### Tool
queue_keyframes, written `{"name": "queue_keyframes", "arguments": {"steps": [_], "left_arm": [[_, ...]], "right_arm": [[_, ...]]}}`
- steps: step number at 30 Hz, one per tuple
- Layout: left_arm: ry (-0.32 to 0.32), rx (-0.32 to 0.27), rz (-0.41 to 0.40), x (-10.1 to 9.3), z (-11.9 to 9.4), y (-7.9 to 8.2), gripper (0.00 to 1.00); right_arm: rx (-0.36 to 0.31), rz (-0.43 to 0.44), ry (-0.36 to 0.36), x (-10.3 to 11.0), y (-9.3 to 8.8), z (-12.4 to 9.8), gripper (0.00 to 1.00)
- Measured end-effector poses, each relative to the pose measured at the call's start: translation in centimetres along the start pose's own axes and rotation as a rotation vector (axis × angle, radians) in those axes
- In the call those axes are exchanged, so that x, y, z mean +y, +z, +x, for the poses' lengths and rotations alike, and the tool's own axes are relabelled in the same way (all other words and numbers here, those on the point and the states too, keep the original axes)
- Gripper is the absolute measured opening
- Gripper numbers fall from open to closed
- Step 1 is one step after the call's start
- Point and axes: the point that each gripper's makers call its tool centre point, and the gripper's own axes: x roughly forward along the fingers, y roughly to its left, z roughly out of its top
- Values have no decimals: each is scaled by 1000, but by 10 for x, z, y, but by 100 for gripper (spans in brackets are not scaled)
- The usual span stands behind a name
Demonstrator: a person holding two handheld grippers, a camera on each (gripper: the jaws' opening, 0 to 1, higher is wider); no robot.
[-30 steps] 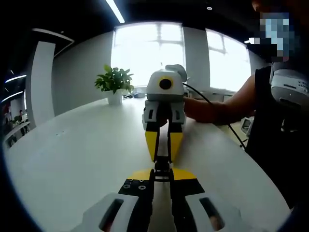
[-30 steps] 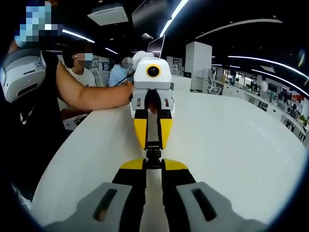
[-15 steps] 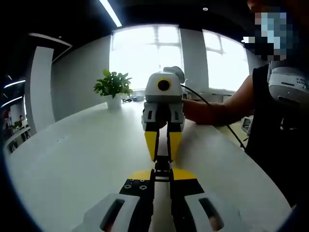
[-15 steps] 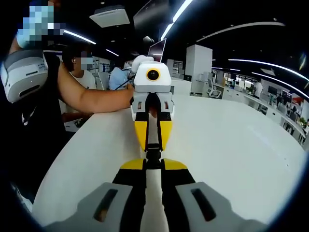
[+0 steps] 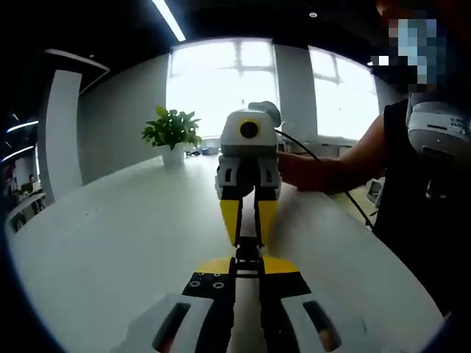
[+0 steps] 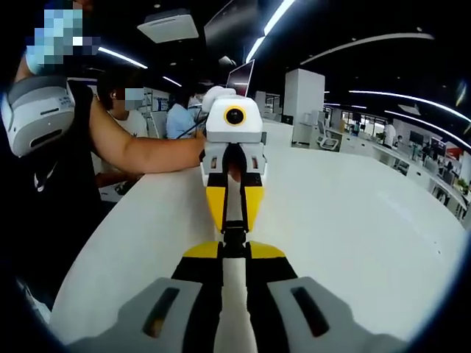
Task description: Snap the two parts of the plastic buckle together until the buckle closes and remains connected.
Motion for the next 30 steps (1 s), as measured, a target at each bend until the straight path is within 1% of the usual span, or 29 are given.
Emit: {"name": "queue_keyframes", "arguments": {"steps": [4, 7, 10, 14, 15, 16, 17, 18, 19, 20, 21, 30], "left_arm": [[-13, 7, 4, -3, 0, 0, 7], [-34, 32, 13, -9, 3, -4, 7], [-23, 48, 28, -8, 5, -5, 6], [-7, 29, 24, -5, 4, -1, 6], [2, 9, 21, -4, 3, 3, 6], [-26, -1, 13, -9, 4, 6, 6], [2, 3, 35, -4, 6, 5, 6], [-4, 9, 21, -5, 7, 2, 6], [-1, 31, 26, -5, 9, -3, 6], [1, 43, 31, -5, 11, -5, 6], [-1, 46, 30, -5, 12, -6, 6], [1, 36, 21, -4, 9, -4, 7]], "right_arm": [[2, 0, 15, 3, 0, 0, 9], [7, -10, 36, 8, 0, 2, 9], [17, -7, 36, 8, -2, 2, 9], [-2, 4, 19, 4, 1, 0, 9], [-21, 11, 15, 3, 4, 2, 9], [-5, 44, 61, 12, 1, 2, 9], [-14, 11, 20, 4, 2, 4, 9], [-10, 11, 20, 5, 0, 4, 9], [4, 14, 22, 5, -3, 5, 9], [21, 4, 22, 6, -7, 6, 9], [23, 5, 24, 6, -8, 7, 9], [12, 11, 21, 3, -6, 6, 9]]}}
